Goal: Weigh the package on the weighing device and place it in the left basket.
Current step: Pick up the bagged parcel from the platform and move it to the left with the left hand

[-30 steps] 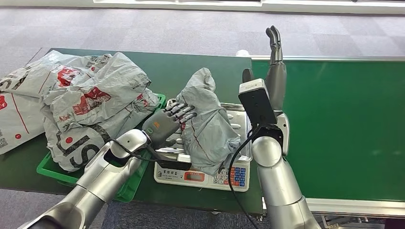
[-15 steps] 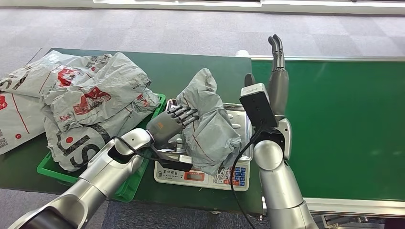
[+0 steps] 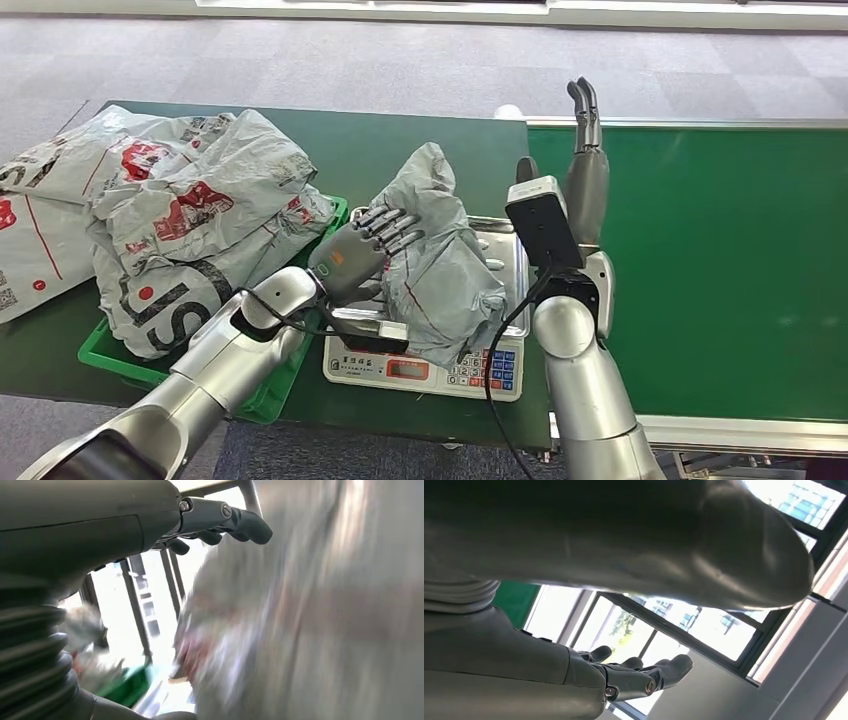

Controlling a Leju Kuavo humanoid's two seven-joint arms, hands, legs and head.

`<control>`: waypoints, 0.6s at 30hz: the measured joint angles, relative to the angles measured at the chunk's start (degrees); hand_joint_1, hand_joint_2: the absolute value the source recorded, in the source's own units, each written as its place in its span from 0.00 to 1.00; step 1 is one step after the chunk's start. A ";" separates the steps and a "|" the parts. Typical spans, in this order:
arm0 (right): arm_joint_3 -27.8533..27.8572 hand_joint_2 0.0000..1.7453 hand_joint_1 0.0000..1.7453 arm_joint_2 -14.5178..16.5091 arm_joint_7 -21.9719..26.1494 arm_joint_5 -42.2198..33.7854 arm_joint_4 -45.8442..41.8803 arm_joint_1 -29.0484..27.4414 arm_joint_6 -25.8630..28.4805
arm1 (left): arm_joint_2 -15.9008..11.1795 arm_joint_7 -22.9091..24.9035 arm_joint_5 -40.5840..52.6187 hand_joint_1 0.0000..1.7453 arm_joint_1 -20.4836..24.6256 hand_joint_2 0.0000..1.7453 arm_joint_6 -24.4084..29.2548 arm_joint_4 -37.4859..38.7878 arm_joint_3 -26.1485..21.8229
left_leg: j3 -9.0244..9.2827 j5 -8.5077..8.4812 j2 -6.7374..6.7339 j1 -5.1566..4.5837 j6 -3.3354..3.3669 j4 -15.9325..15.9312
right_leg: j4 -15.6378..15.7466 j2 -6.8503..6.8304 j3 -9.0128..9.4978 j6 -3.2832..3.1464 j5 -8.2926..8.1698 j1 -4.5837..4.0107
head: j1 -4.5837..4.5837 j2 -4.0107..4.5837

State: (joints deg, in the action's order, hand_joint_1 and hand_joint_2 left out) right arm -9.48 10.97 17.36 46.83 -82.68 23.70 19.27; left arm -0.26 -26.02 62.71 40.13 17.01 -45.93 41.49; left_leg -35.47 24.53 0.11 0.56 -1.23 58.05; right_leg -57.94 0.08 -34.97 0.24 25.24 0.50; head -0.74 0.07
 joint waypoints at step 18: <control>1.33 0.00 0.00 0.11 0.30 0.40 -0.25 -0.80 0.36 | 1.65 -14.01 -30.60 1.00 -4.51 1.00 -22.56 -20.52 -5.58 | -0.05 0.02 0.00 -0.01 0.02 0.00 | 0.00 0.00 -0.03 0.05 0.03 0.01 | 0.00 0.00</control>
State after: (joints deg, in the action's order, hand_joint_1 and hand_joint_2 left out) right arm -8.15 11.09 17.66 47.23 -82.93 22.90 19.63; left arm 1.40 -40.04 32.11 35.62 -5.55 -66.46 35.92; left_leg -35.52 24.55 0.11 0.55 -1.21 58.05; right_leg -57.94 0.08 -34.99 0.28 25.28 0.50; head -0.74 0.07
